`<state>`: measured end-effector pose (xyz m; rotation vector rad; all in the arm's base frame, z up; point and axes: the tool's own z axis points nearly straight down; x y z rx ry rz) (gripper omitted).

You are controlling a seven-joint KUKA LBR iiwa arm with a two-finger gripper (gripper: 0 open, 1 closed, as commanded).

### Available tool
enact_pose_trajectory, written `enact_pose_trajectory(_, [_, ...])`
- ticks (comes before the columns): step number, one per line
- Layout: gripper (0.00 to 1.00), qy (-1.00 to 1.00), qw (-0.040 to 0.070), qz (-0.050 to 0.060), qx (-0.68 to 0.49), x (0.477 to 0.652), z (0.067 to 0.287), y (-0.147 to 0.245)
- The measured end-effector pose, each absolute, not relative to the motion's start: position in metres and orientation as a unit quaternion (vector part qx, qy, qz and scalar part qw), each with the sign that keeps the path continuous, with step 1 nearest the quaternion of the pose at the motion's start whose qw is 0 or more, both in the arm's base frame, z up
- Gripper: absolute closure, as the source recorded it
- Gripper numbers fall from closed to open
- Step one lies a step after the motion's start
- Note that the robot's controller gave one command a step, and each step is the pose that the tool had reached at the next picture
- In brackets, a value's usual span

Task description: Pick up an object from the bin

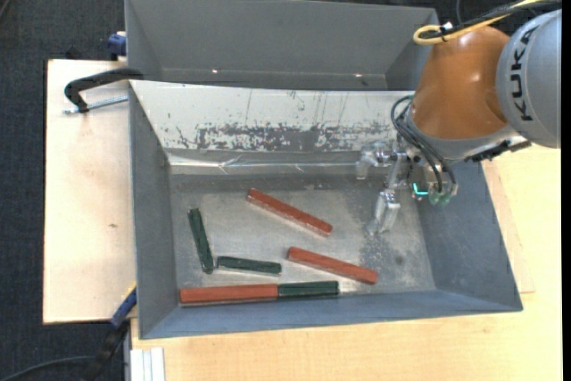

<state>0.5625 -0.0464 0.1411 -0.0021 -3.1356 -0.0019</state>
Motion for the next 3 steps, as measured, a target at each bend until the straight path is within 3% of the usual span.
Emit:
enact_pose_trajectory(1, [0.00,-1.000,0.003,-0.003,0.000,0.568,0.066,0.020])
enact_pose_trajectory(2, [0.00,-0.995,-0.002,-0.001,-0.098,0.577,0.073,0.031])
enact_pose_trajectory(3, [1.00,-0.995,-0.002,-0.001,-0.098,0.577,0.073,0.030])
